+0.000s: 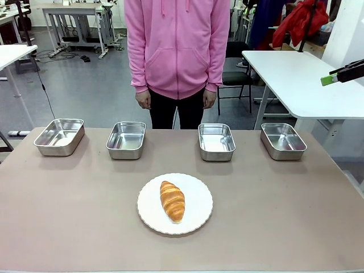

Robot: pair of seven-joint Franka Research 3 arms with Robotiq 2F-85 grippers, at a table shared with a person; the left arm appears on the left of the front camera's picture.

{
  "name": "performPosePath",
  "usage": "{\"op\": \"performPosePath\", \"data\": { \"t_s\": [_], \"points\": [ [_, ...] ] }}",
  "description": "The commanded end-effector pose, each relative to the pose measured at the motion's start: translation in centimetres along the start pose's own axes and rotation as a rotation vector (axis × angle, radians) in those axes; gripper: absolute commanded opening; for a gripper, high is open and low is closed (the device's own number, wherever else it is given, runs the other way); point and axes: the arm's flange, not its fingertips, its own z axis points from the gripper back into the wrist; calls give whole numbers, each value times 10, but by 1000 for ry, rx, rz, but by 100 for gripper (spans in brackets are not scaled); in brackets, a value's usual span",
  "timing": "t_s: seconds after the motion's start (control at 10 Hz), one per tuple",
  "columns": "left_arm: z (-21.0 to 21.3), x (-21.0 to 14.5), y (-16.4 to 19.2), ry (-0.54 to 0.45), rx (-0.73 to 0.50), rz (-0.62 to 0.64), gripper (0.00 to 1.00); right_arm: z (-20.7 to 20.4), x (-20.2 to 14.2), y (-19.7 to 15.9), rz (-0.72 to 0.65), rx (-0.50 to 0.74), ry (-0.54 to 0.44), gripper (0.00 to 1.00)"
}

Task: Place the bread in the container.
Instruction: Place the Butter Roll into the Airtight Container indicated by the human.

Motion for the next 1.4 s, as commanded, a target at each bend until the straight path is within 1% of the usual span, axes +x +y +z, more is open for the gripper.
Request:
{"op": "performPosePath", "data": {
  "t_s": [0.0, 1.3],
  "points": [
    [0, 1, -1, -4, 1, -4, 100, -1, 0, 1, 2, 2, -2, 100],
    [0, 1, -1, -4, 1, -4, 100, -1, 0, 1, 2, 2, -2, 100]
  ]
}}
